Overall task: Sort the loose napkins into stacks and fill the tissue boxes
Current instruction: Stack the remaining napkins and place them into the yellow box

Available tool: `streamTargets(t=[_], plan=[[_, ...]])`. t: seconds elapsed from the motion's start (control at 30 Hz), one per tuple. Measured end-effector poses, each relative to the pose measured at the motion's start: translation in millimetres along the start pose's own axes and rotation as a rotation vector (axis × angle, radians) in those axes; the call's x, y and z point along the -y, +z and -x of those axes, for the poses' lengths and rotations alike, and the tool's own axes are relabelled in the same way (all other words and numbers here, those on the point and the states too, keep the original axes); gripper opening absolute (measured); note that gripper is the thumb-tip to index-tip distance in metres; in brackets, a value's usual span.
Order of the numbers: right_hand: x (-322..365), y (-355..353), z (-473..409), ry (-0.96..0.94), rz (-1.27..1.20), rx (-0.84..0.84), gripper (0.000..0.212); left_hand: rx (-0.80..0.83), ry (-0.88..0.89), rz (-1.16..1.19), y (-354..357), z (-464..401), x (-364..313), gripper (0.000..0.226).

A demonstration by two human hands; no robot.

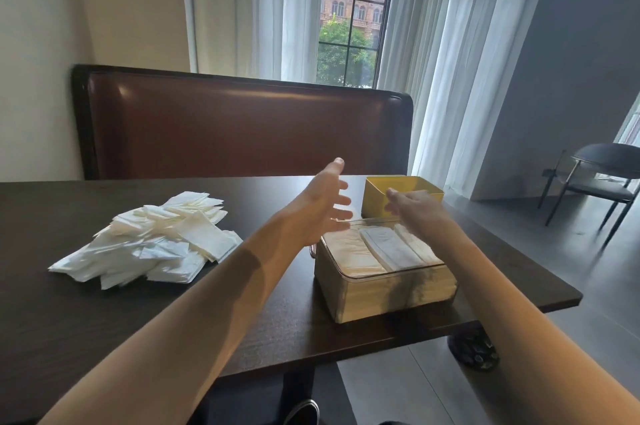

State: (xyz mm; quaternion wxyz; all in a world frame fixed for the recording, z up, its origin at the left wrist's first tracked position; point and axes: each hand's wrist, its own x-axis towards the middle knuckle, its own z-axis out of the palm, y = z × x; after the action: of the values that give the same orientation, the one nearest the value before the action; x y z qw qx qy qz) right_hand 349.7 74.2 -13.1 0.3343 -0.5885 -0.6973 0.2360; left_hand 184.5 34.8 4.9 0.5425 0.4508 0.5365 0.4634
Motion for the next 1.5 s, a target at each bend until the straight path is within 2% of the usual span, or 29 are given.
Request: streamTargets(t=[0.13, 0.23, 0.37, 0.53, 0.67, 0.83, 1.0, 1.3, 1.43, 1.5], plan=[[10.3, 7.1, -16.6, -0.014, -0.232, 0.011, 0.046, -0.104, 0.067, -0.014, -11.7, -19.1, -5.8, 0.055], [18.7, 16.1, -36.0, 0.002, -0.297, 0.069, 0.046, -0.152, 0.047, -0.038, -20.2, -38.3, -5.5, 0.056], [19.0, 28.6, -65.7, 0.093, -0.217, 0.202, 0.055, -0.196, -0.04, -0.067, -28.4, -65.3, 1.2, 0.066], [13.0, 39.8, -94.3, 0.185, -0.06, 0.36, 0.07, -0.145, -0.188, -0.048, -34.4, -96.1, 18.3, 0.077], [9.6, 43.6, -108.0, 0.249, 0.012, 0.443, 0.081, -0.135, -0.241, -0.009, -33.4, -112.9, 28.6, 0.08], [6.5, 53.1, -117.0, 0.255, 0.072, 0.529, 0.076, -0.126, -0.291, -0.005, -31.0, -118.6, 34.7, 0.08], [0.5, 57.0, -124.0, 0.258, 0.052, 0.55, 0.072, -0.162, -0.328, 0.049, -35.2, -120.1, 35.2, 0.069], [-2.6, 66.0, -132.1, 0.328, 0.155, 0.557, 0.076, -0.177, -0.378, 0.081, -35.1, -121.2, 32.8, 0.07], [-3.2, 66.3, -130.5, 0.265, -0.01, 0.539, 0.064, -0.198, -0.344, 0.157, -32.5, -120.9, 31.0, 0.081], [-4.2, 74.0, -137.3, 0.243, -0.086, 0.492, 0.067, -0.227, -0.325, 0.218, -30.9, -120.0, 31.8, 0.083]])
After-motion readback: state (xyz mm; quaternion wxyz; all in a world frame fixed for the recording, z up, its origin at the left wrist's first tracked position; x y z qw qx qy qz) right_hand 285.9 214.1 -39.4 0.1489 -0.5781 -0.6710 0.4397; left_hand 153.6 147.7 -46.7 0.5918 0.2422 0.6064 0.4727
